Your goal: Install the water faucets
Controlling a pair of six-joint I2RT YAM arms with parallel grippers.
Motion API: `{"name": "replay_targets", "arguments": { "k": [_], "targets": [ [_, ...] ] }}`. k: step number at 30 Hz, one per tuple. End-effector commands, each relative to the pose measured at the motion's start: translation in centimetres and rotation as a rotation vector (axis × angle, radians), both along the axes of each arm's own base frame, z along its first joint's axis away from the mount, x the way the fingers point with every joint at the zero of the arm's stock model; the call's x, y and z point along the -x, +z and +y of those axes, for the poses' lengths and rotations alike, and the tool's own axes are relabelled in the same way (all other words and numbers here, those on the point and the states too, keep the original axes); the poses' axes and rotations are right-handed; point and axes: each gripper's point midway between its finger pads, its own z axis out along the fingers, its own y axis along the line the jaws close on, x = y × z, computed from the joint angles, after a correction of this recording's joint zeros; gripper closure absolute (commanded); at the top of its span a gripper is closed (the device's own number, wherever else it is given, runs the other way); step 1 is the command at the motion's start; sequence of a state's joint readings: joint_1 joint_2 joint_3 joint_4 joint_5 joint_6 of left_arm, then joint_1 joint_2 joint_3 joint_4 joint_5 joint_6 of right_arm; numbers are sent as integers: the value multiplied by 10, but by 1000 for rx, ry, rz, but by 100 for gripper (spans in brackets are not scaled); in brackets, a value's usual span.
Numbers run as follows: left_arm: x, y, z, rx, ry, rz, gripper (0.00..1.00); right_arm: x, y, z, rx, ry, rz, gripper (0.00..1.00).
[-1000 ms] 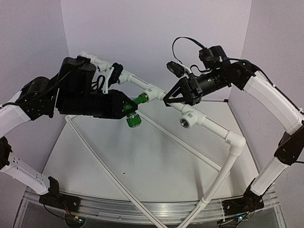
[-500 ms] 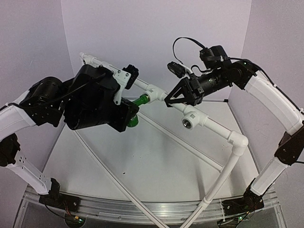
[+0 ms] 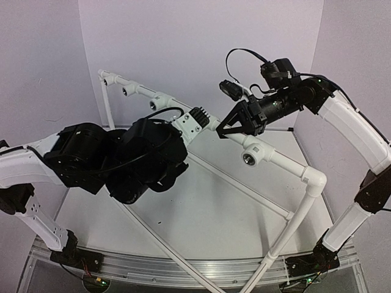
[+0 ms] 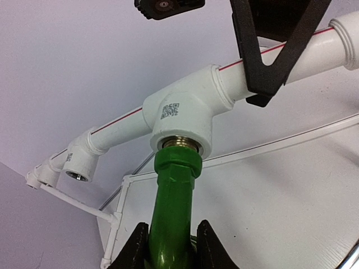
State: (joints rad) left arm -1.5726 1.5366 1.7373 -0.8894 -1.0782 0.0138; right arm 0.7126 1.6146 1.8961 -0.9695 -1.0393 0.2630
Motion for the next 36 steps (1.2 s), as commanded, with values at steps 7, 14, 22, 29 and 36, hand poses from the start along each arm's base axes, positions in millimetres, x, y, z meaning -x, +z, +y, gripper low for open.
{"name": "replay_targets", "arguments": {
  "k": [7,14,22,29,36],
  "targets": [
    [0,67,22,289,54,-83,47,12,-4,29,-82,154,-156,100],
    [24,47,20,318,-47,82,21,5,-3,29,-82,134,-161,100],
    [35,62,59,724,-72,311,1,-9,-1,33,-80,95,-193,100],
    [22,90,105,934,-29,252,0,-32,7,38,-93,49,-244,100],
    [11,82,145,1044,76,251,0,-73,14,39,-99,-33,-301,100]
  ]
}}
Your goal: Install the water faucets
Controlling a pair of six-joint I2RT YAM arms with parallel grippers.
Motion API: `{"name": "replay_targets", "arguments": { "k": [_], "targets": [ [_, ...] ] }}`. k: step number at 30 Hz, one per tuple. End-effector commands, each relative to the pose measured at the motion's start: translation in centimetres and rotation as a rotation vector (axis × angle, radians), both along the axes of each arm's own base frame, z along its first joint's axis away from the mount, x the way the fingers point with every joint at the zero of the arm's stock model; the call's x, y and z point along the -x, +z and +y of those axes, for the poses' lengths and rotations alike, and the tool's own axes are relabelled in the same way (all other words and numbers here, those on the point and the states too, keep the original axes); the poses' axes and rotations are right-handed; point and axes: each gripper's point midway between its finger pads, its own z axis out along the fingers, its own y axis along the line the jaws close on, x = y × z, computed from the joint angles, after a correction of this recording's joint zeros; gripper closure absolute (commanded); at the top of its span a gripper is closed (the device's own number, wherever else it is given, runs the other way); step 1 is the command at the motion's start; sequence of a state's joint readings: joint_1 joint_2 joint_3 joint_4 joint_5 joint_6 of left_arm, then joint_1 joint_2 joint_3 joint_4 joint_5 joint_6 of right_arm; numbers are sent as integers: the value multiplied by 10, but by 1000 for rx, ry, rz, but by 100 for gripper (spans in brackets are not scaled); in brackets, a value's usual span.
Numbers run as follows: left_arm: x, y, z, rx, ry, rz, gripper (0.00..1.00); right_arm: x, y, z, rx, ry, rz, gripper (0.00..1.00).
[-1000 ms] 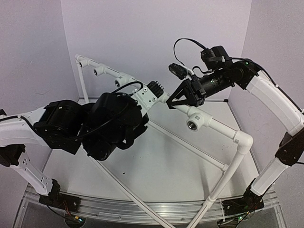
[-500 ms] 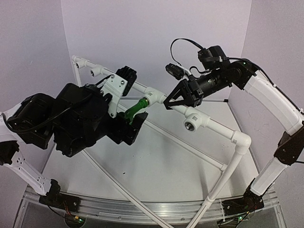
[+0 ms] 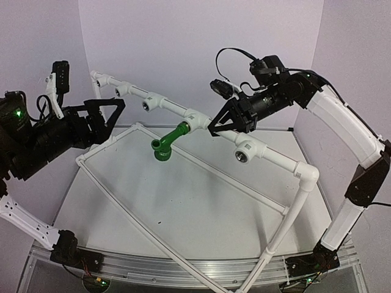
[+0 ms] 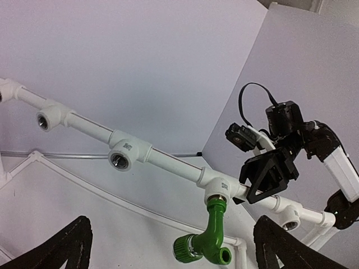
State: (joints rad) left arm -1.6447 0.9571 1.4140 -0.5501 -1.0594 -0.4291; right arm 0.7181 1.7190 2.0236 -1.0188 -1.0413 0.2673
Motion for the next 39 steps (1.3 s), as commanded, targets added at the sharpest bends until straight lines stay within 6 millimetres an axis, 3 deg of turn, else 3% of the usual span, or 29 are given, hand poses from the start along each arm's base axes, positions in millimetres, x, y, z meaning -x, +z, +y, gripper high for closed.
{"name": "replay_targets", "arguments": {
  "k": [1,6,12,19,22,28,30,32,34,39],
  "targets": [
    [-6,-12,14,58,71,43,0,-66,16,23,-117,-49,-332,100],
    [-5,-40,8,-9,87,114,0,-101,19,17,-124,-104,-351,100],
    [-2,-69,-1,-74,82,190,0,-129,12,13,-115,-137,-373,100],
    [-16,-82,-24,27,21,311,0,-136,11,9,-115,-141,-378,100],
    [-30,-91,-45,54,-20,386,0,-132,11,5,-110,-140,-380,82],
    [-41,-98,-88,36,-118,488,0,-131,17,-3,-105,-163,-397,57],
    [-39,-90,-88,141,-170,472,0,-131,18,-6,-101,-169,-403,51],
    [-37,-75,-76,293,-190,445,0,-129,19,-8,-98,-171,-410,47],
    [-35,-71,-63,376,-195,424,0,-127,20,-11,-95,-173,-416,45],
    [-34,-91,-62,272,-164,476,0,-123,22,-15,-93,-172,-421,40]
  ]
}}
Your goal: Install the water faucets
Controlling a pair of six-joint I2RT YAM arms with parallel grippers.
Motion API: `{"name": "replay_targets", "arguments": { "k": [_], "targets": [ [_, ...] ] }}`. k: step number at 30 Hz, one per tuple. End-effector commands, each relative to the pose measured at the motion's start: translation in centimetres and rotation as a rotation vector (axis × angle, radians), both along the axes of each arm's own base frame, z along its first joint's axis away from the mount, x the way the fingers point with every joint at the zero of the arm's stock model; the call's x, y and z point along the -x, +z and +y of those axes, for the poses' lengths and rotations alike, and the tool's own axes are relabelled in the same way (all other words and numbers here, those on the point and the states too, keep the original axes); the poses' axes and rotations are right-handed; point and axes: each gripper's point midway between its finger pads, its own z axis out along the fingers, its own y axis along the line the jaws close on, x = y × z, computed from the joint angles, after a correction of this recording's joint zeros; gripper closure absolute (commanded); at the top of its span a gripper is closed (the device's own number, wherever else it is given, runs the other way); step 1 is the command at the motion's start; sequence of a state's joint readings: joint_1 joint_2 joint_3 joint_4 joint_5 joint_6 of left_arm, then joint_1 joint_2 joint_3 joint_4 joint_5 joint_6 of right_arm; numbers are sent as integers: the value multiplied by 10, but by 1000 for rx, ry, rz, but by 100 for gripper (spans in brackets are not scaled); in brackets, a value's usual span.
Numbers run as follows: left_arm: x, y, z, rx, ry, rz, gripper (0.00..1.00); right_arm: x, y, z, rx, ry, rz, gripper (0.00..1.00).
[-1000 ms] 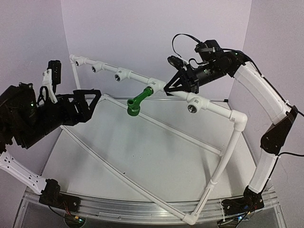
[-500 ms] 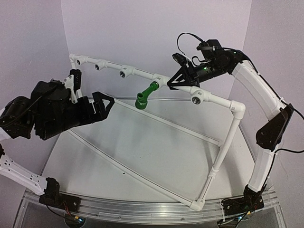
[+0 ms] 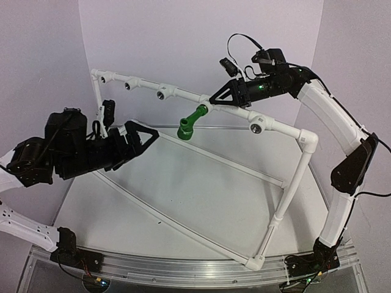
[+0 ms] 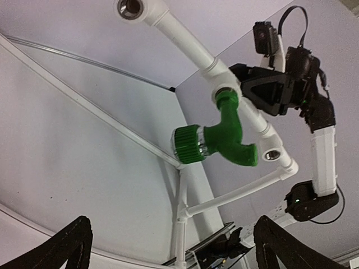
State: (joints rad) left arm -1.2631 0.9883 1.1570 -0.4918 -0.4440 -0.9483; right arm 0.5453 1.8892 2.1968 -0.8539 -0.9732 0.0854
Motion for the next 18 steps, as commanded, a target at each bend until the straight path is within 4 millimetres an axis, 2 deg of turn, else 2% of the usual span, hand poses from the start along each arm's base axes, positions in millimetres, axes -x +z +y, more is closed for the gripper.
{"name": "replay_targets", "arguments": {
  "k": [1,4,7,13,18],
  "targets": [
    [1,20,-8,45,-17,19,0,2,16,-4,-12,-22,-91,39],
    [-1,5,-24,-45,-47,26,2,6,20,-5,-20,-16,-89,35],
    [-5,-6,-33,-65,-47,10,5,12,22,-7,-25,-8,-77,31],
    [-9,-18,-40,-63,-53,-56,11,26,21,-13,-20,2,-56,24],
    [-13,-25,-55,-53,-71,-93,15,28,15,-16,-3,-2,-46,23]
  ]
}}
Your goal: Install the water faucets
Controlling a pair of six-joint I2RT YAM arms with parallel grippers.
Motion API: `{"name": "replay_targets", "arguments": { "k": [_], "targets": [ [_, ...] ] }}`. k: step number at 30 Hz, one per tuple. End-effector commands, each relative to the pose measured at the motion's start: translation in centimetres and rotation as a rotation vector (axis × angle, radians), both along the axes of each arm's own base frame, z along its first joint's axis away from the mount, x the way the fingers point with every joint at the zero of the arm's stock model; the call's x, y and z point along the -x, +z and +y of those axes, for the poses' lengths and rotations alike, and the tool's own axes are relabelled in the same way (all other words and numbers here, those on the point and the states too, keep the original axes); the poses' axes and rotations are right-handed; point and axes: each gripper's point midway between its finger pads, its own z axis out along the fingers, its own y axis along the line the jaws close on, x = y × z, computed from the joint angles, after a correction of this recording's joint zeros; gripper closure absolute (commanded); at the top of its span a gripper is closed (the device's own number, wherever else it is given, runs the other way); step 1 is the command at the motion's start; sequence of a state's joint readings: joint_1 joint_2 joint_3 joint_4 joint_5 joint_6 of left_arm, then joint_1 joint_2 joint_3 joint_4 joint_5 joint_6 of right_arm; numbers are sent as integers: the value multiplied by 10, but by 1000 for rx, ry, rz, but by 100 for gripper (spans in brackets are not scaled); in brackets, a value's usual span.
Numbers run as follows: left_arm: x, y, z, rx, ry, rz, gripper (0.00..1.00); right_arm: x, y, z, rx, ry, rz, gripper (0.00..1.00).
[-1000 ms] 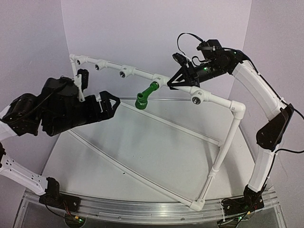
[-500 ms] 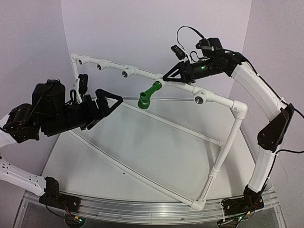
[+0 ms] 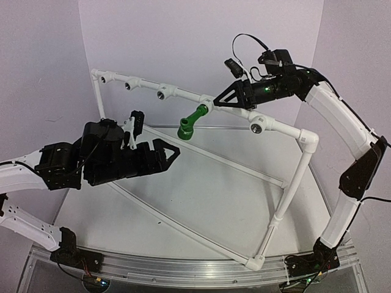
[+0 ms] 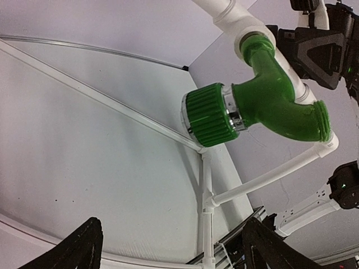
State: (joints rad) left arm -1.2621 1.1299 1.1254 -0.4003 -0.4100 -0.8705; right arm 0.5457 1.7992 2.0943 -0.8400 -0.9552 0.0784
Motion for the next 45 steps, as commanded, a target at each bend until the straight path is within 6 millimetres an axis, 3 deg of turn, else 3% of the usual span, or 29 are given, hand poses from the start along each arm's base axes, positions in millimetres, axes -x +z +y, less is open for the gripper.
{"name": "replay_targets", "arguments": {
  "k": [1,9,14,20,23,30,36,45],
  "targets": [
    [-7,15,-15,84,-18,-79,16,13,12,-5,-8,9,-34,23],
    [-13,14,-12,165,-8,-83,20,10,37,-5,-14,15,-114,21],
    [-12,4,-6,127,-5,-61,25,15,53,-3,-33,23,-151,19],
    [-13,7,-18,170,-61,-87,26,16,54,1,-18,21,-198,18],
    [-9,16,-12,184,-78,-130,23,14,51,-1,-1,6,-206,18],
    [-8,19,-15,-170,-134,-304,15,14,43,-4,20,-10,-184,16],
    [-7,50,6,-307,-39,-538,11,15,43,-8,31,-27,-182,15],
    [-7,73,-10,-754,-14,-910,13,10,38,-10,53,-55,-178,15]
  ]
}}
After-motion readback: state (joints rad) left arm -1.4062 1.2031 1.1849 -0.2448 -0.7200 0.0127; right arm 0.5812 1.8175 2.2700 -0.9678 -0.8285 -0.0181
